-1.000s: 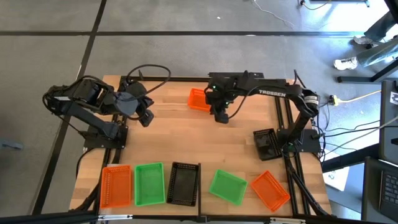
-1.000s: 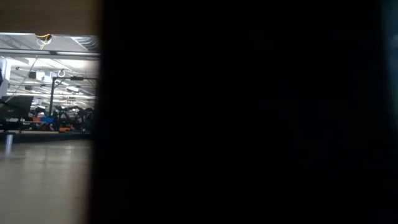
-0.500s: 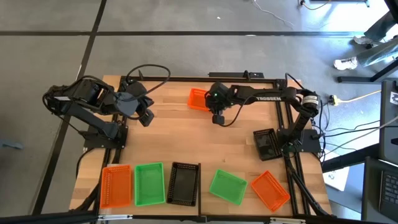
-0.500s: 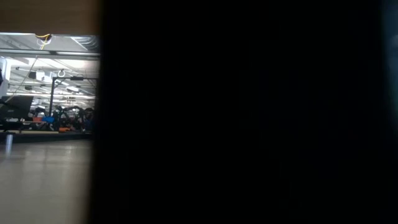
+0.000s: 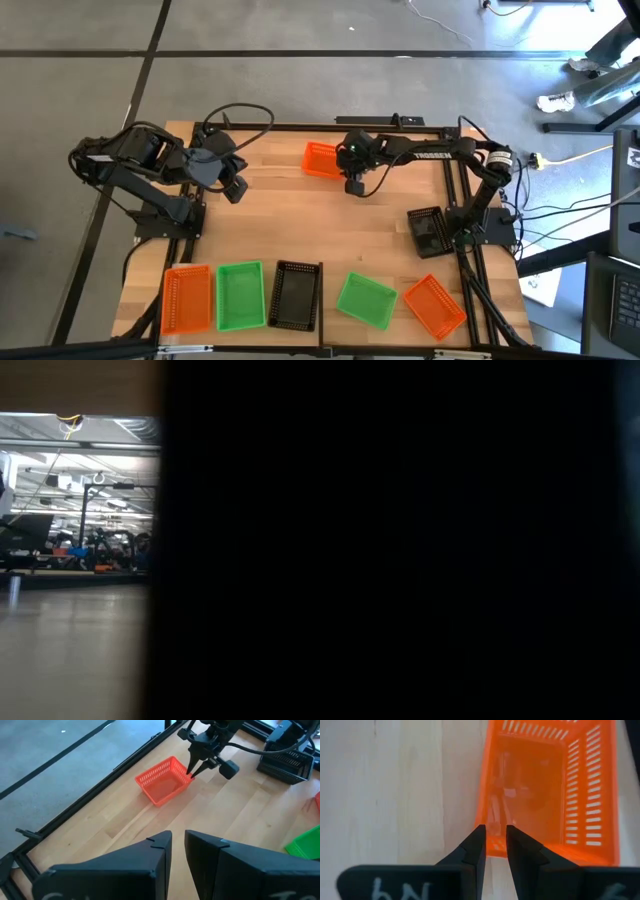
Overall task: Stack baskets on shelf by color
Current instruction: Stack the top orange basket on top of the other orange basket on the shelf
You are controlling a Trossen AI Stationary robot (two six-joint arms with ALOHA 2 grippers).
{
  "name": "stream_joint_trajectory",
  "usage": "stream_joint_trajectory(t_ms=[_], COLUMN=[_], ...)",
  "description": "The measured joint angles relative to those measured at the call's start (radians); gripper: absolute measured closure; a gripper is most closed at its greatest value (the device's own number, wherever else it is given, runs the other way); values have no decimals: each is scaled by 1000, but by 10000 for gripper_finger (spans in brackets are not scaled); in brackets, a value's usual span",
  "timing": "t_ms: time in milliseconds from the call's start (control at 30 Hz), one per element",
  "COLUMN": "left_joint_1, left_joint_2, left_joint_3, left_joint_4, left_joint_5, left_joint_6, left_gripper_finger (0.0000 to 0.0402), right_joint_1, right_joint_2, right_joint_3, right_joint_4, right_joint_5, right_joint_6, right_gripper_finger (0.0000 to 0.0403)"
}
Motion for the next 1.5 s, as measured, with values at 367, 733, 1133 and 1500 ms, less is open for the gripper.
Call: stream_joint_trajectory(t_ms=[367,733,1133,1500], left_joint_1=[0,0,0,0], left_joint_2=[0,0,0,12], left_joint_3=[0,0,0,0], left_joint_4=[0,0,0,-2], left_joint_5=[-1,-1,-1,-1], left_joint_6=[0,1,1,155], left_gripper_finger=[357,357,357,357], right_joint_1=[-12,-14,-6,108], right_joint_2=[5,82,117,117], right_joint_3=[-7,-7,-7,182], right_joint_4=[25,36,49,-208], right_joint_5=[-80,-72,-50,86], right_joint_6=[0,-1,-3,-63], right_gripper_finger=[331,331,376,401])
